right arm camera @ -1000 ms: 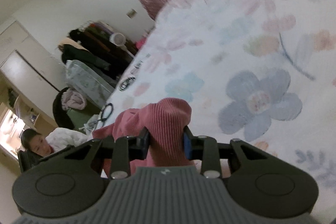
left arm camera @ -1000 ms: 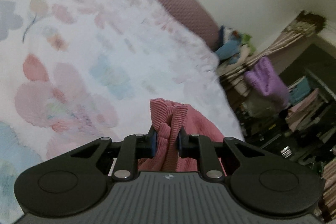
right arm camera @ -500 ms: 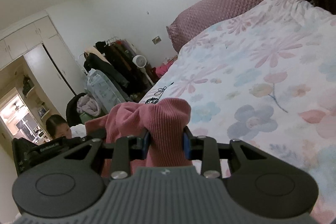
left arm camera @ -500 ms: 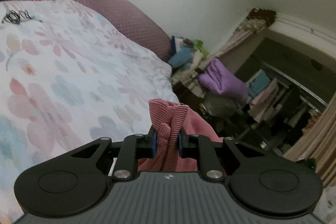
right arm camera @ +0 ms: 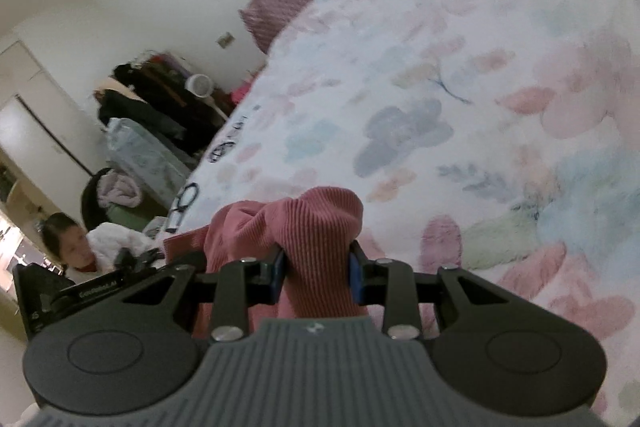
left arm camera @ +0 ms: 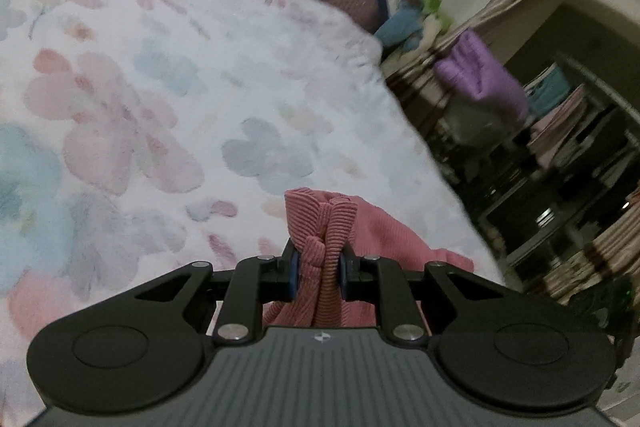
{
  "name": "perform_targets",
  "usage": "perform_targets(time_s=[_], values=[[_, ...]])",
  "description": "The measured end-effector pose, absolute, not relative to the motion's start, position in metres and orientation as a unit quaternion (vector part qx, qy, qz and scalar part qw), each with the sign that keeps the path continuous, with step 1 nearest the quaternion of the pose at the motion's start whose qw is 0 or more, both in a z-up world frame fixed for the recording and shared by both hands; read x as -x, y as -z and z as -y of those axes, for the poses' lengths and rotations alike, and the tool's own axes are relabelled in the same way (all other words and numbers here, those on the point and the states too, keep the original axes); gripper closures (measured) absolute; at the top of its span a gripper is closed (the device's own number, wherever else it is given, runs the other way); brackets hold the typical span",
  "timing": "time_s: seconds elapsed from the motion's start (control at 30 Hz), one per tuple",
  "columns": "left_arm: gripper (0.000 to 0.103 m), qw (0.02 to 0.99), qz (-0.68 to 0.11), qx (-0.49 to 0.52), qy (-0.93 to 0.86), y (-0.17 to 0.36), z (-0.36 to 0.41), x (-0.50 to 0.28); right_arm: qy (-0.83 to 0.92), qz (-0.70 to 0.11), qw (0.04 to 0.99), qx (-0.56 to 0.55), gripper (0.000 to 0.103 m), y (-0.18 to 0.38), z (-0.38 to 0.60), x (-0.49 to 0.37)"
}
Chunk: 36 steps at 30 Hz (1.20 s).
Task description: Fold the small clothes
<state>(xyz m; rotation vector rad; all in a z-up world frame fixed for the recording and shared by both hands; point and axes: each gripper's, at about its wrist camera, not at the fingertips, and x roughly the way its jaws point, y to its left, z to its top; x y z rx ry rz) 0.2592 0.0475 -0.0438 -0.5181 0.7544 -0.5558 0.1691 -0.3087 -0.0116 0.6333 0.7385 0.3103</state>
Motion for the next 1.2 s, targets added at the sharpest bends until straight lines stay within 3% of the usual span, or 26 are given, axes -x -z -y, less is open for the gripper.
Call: perform_targets(time_s=[0.4, 0.5, 0.6, 0.73, 0.87, 0.93, 1.0, 1.07, 1.13, 1.2], values=[[0.082, 0.827, -0.460, 0.209, 0.245, 0.148, -0.038, -0.345, -0.122, -0.444, 0.825, -0.327, 0.073, 0.113, 0.321, -0.276], [0.073, 0.824, -0.469, 0.207, 0.240, 0.162, -0.041, -0.349, -0.114, -0.452, 0.820, -0.333, 0.066, 0.130, 0.324, -0.283], [0.070, 0.819, -0.473, 0.221, 0.239, 0.161, -0.045, -0.349, -0.108, -0.451, 0.825, -0.323, 0.059, 0.134, 0.321, -0.285], [0.056, 0.828, -0.458, 0.231, 0.229, 0.139, -0.060, -0.334, -0.109, -0.428, 0.848, -0.292, 0.051, 0.111, 0.319, -0.276], [0.055, 0.847, -0.442, 0.190, 0.226, 0.109, -0.065, -0.303, -0.104, -0.407, 0.876, -0.238, 0.050, 0.080, 0.317, -0.252], [0.055, 0.860, -0.421, 0.165, 0.236, 0.093, -0.059, -0.284, -0.107, -0.402, 0.887, -0.200, 0.063, 0.066, 0.309, -0.236], [0.063, 0.874, -0.405, 0.123, 0.240, 0.081, -0.049, -0.262, -0.113, -0.401, 0.894, -0.164, 0.065, 0.058, 0.297, -0.220], [0.071, 0.882, -0.392, 0.083, 0.248, 0.073, -0.035, -0.245, -0.115, -0.394, 0.903, -0.126, 0.074, 0.053, 0.285, -0.204], [0.078, 0.881, -0.389, 0.057, 0.262, 0.068, -0.021, -0.234, -0.115, -0.395, 0.907, -0.092, 0.091, 0.051, 0.273, -0.192], [0.085, 0.879, -0.396, 0.028, 0.264, 0.072, -0.011, -0.226, -0.117, -0.399, 0.907, -0.064, 0.094, 0.054, 0.263, -0.183]])
